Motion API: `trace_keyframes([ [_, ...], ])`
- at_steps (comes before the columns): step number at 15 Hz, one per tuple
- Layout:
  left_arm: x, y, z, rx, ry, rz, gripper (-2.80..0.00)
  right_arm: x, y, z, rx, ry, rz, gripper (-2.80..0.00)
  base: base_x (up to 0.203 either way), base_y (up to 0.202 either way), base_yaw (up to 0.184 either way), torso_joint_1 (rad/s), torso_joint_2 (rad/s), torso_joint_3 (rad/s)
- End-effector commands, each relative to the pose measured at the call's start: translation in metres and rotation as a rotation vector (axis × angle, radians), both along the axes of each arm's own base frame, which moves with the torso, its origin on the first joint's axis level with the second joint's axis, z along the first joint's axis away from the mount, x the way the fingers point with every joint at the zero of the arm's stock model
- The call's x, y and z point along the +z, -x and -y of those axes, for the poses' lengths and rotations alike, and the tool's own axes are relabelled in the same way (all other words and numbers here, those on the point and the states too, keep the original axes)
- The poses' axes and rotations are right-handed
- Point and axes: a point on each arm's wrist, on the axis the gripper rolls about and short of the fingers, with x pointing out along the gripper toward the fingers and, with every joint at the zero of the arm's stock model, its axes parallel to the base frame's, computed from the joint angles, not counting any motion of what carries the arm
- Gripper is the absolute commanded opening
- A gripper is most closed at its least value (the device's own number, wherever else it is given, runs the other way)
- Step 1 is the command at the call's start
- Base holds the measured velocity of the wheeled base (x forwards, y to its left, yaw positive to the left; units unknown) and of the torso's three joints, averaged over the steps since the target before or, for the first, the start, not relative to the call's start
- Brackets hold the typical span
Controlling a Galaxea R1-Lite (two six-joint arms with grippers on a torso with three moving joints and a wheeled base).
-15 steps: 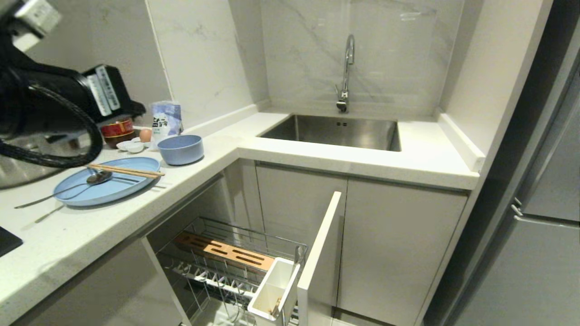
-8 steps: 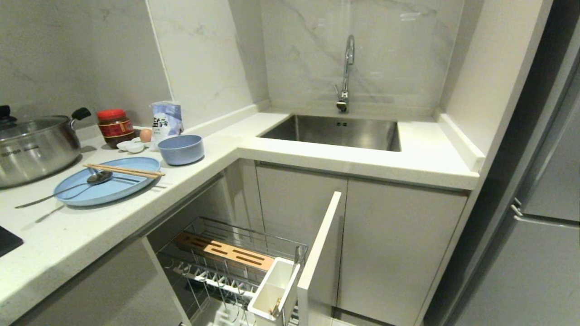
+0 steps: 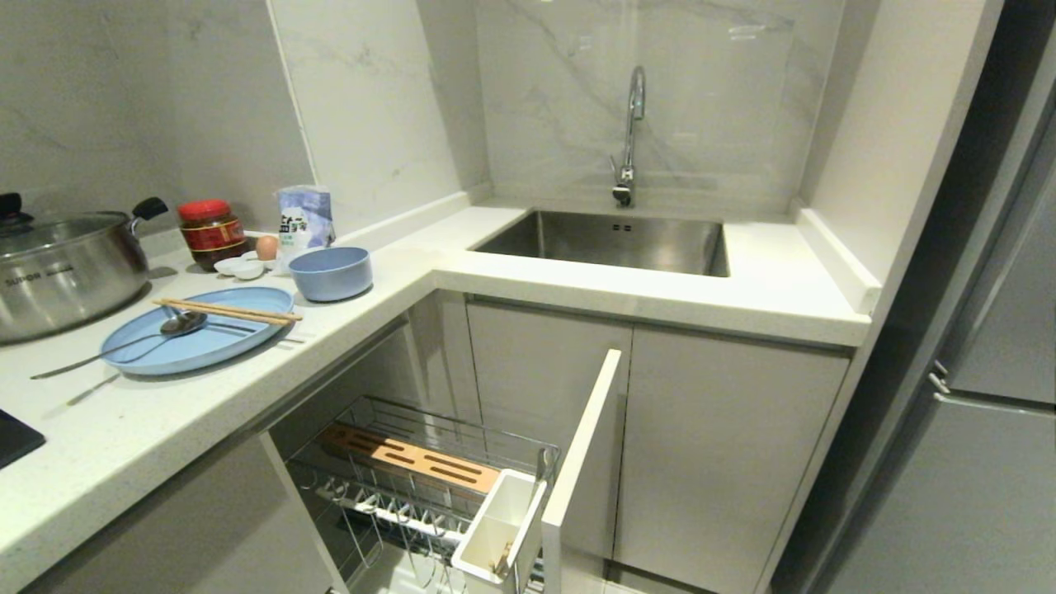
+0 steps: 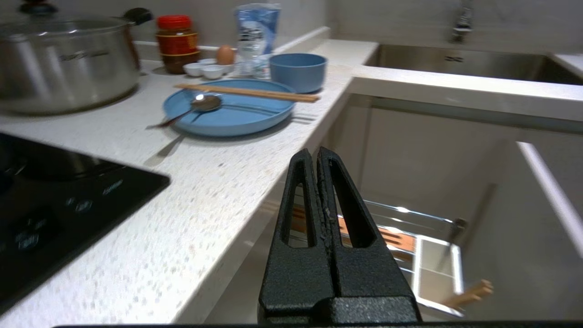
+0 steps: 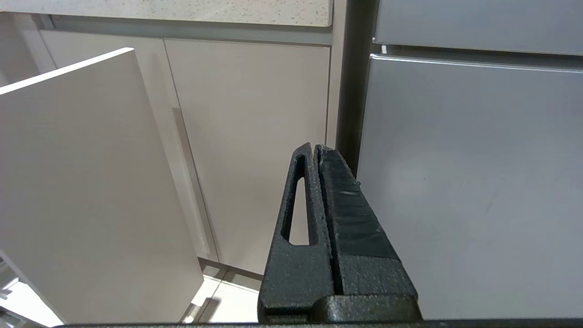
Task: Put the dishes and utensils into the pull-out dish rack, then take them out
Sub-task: Pick up the chopsticks and place it in the cupboard
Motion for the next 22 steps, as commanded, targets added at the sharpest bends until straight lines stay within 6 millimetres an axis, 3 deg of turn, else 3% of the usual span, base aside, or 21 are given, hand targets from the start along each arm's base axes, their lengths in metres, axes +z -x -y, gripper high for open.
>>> trace_keyframes([
  [1, -0.036, -0.002, 0.000, 0.033, -0.007, 0.059, -2.80, -0.006, -0.002, 0.000, 0.001, 0.000, -0.022, -2.80, 0.000, 0.000, 0.000, 0.000, 0.00, 0.000],
  [5, -0.078, -0.013, 0.000, 0.079, -0.028, 0.009, -2.80, -0.006, -0.002, 0.000, 0.001, 0.000, -0.022, -2.80, 0.000, 0.000, 0.000, 0.000, 0.00, 0.000],
  [10, -0.093, -0.013, -0.002, 0.193, -0.036, -0.025, -2.80, -0.006, -0.002, 0.000, 0.001, 0.000, -0.022, -2.80, 0.000, 0.000, 0.000, 0.000, 0.00, 0.000],
  [12, -0.103, -0.004, -0.001, 0.199, -0.064, 0.010, -2.80, -0.006, -0.002, 0.000, 0.001, 0.000, -0.022, -2.80, 0.000, 0.000, 0.000, 0.000, 0.00, 0.000],
  [15, -0.122, 0.012, 0.001, 0.131, -0.091, 0.019, -2.80, -0.006, -0.002, 0.000, 0.001, 0.000, -0.022, -2.80, 0.000, 0.000, 0.000, 0.000, 0.00, 0.000],
  [19, -0.129, 0.011, 0.006, -0.072, -0.094, -0.009, -2.80, -0.006, -0.002, 0.000, 0.001, 0.000, -0.022, -2.80, 0.000, 0.000, 0.000, 0.000, 0.00, 0.000],
  [22, -0.137, 0.009, 0.007, -0.111, -0.090, -0.059, -2.80, -0.006, -0.002, 0.000, 0.001, 0.000, -0.022, -2.80, 0.000, 0.000, 0.000, 0.000, 0.00, 0.000],
])
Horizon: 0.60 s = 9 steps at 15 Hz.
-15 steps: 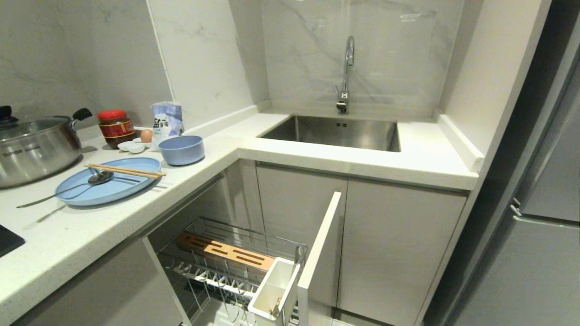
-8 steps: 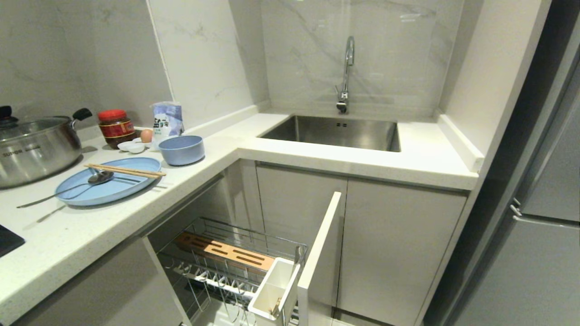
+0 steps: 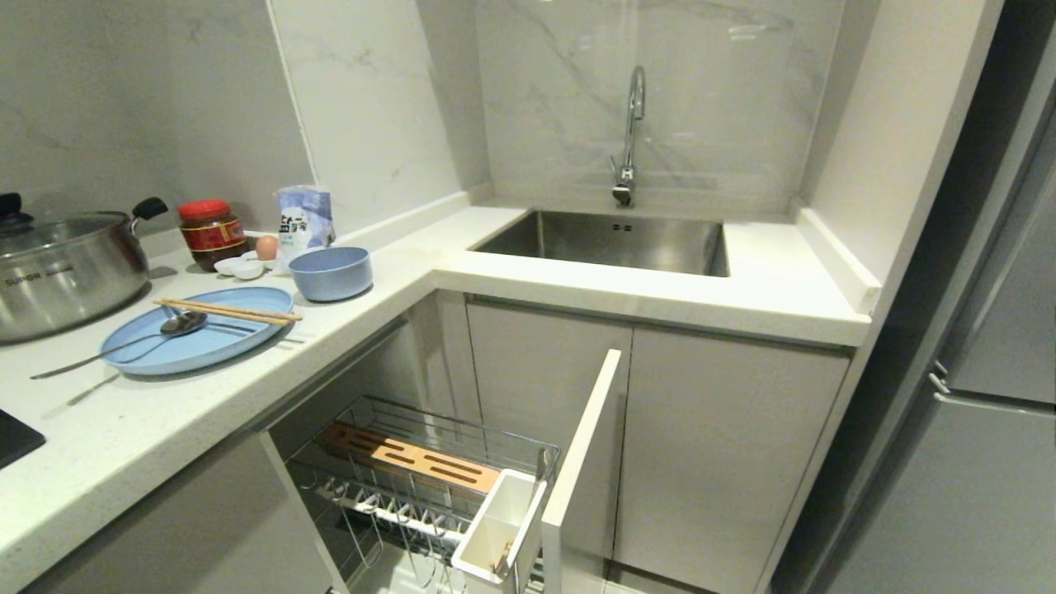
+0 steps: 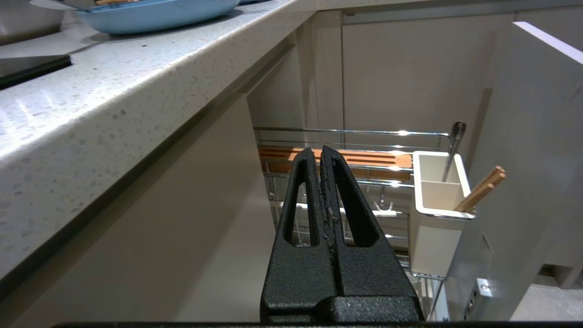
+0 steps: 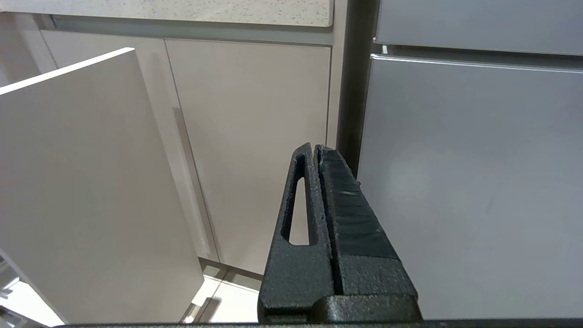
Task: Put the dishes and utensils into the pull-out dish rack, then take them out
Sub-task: Pick up the chopsticks and place it in the cupboard
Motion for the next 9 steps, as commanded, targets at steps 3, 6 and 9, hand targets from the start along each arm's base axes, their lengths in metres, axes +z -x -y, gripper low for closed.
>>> trace_keyframes([
  [3, -0.0044, -0.0006, 0.0000, 0.003, 0.024, -0.014, -2.80, -0.0063, -0.0018, 0.0000, 0.001, 0.000, -0.022, -2.80, 0.000, 0.000, 0.000, 0.000, 0.00, 0.000],
  [6, -0.0041, -0.0006, -0.0003, 0.012, 0.084, -0.012, -2.80, -0.0063, -0.0018, 0.0000, 0.001, 0.000, -0.022, -2.80, 0.000, 0.000, 0.000, 0.000, 0.00, 0.000],
  [9, -0.0038, -0.0006, -0.0005, 0.022, 0.127, -0.009, -2.80, -0.0063, -0.0018, 0.0000, 0.001, 0.000, -0.022, -2.80, 0.000, 0.000, 0.000, 0.000, 0.00, 0.000],
])
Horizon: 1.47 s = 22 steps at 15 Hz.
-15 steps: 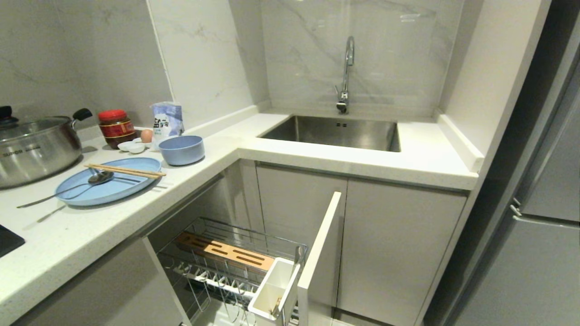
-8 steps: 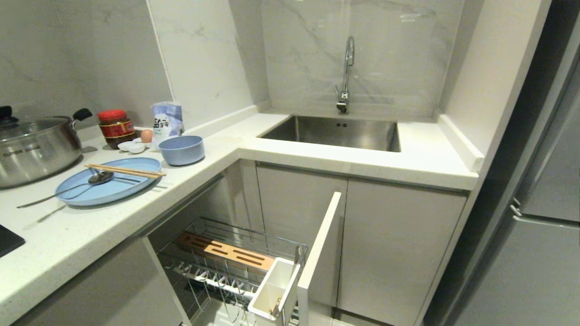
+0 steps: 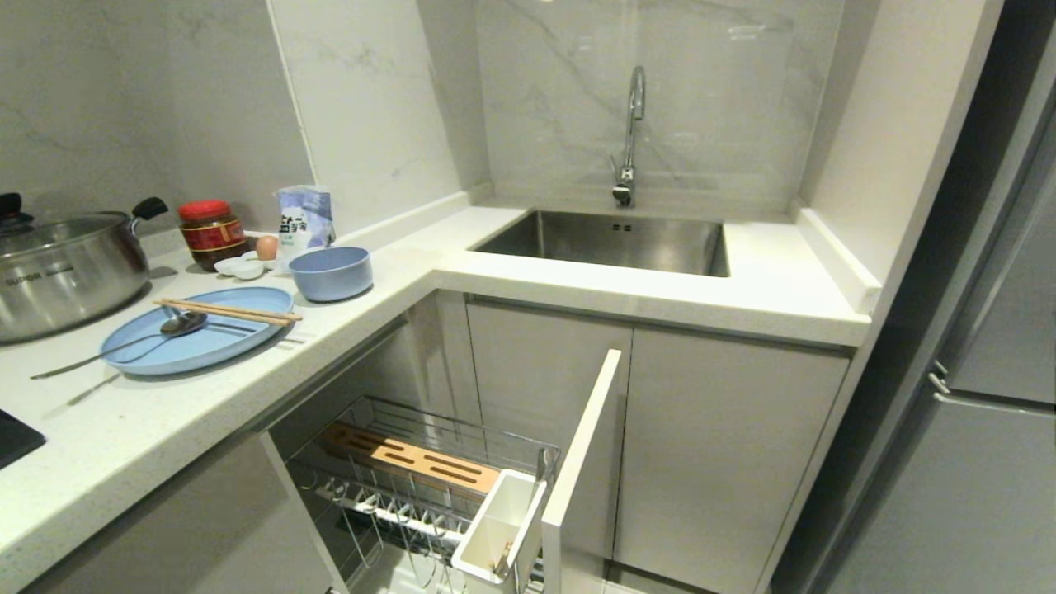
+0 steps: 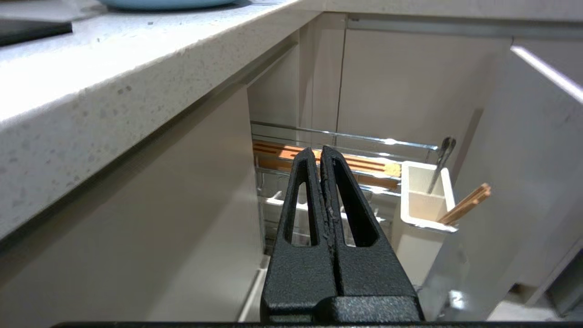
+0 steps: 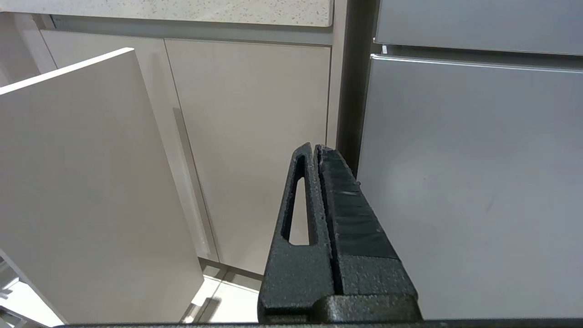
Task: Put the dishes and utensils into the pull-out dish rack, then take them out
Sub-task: Pick up the chopsticks and place it in the cupboard
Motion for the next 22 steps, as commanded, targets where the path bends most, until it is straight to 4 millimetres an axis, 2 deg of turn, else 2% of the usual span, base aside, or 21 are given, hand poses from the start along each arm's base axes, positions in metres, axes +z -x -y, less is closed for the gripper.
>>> trace_keyframes([
  [1, -0.0033, -0.0009, 0.0000, 0.001, 0.004, -0.010, -2.80, -0.0063, -0.0018, 0.0000, 0.001, 0.000, -0.022, -2.80, 0.000, 0.000, 0.000, 0.000, 0.00, 0.000],
  [10, -0.0034, -0.0009, 0.0000, 0.000, 0.001, -0.012, -2.80, -0.0063, -0.0018, 0.0000, 0.001, 0.000, -0.022, -2.80, 0.000, 0.000, 0.000, 0.000, 0.00, -0.008],
  [22, -0.0034, -0.0009, 0.0000, 0.000, -0.013, -0.012, -2.80, -0.0063, -0.0018, 0.0000, 0.001, 0.000, -0.022, -2.80, 0.000, 0.000, 0.000, 0.002, 0.00, -0.189],
])
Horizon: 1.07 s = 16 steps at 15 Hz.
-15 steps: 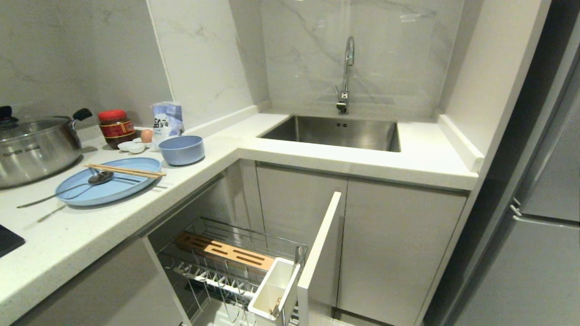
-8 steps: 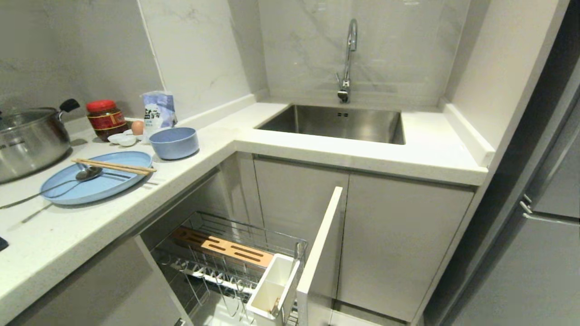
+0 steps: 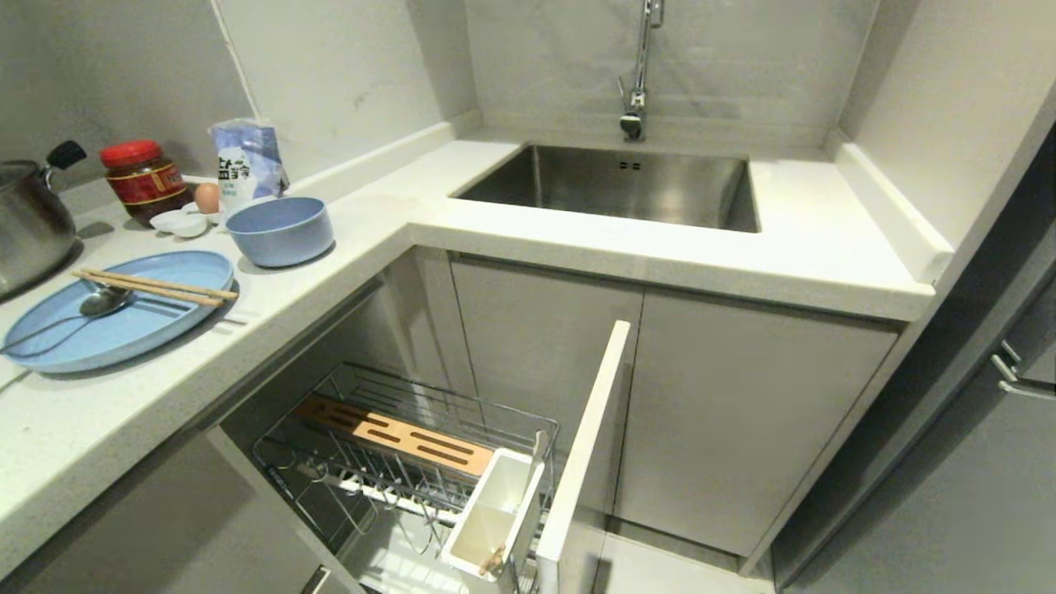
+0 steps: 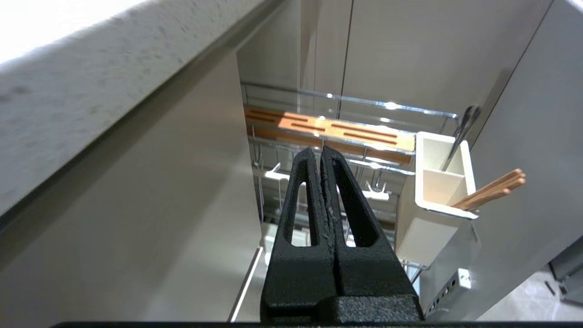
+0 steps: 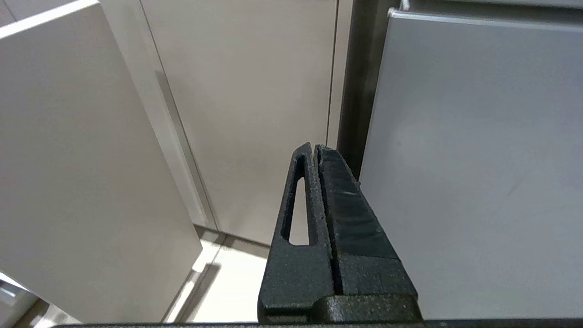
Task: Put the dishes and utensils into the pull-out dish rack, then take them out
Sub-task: Pick up the chopsticks and place it in the cupboard
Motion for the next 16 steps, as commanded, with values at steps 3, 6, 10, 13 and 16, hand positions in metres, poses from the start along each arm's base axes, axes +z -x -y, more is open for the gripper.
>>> trace_keyframes([
  [3, -0.0035, -0.0009, 0.0000, -0.001, -0.003, -0.013, -2.80, -0.0063, -0.0018, 0.0000, 0.001, 0.000, -0.022, -2.80, 0.000, 0.000, 0.000, 0.002, 0.00, -0.200],
  [6, -0.0038, -0.0010, 0.0001, -0.005, -0.027, -0.014, -2.80, -0.0063, -0.0018, 0.0000, 0.001, 0.000, -0.022, -2.80, 0.000, 0.000, 0.000, 0.005, 0.00, -0.197],
  [10, -0.0035, -0.0009, 0.0002, -0.006, -0.042, -0.013, -2.80, -0.0063, -0.0018, 0.0000, 0.001, 0.000, -0.022, -2.80, 0.000, 0.000, 0.000, 0.007, 0.00, -0.198],
  [13, -0.0040, -0.0010, 0.0002, -0.008, -0.043, -0.014, -2.80, -0.0063, -0.0018, 0.0000, 0.001, 0.000, -0.022, -2.80, 0.000, 0.000, 0.000, 0.006, 0.00, -0.200],
  [16, -0.0035, -0.0009, 0.0006, -0.026, -0.042, -0.012, -2.80, -0.0063, -0.0018, 0.0000, 0.001, 0.000, -0.022, -2.80, 0.000, 0.000, 0.000, 0.002, 0.00, -0.169],
])
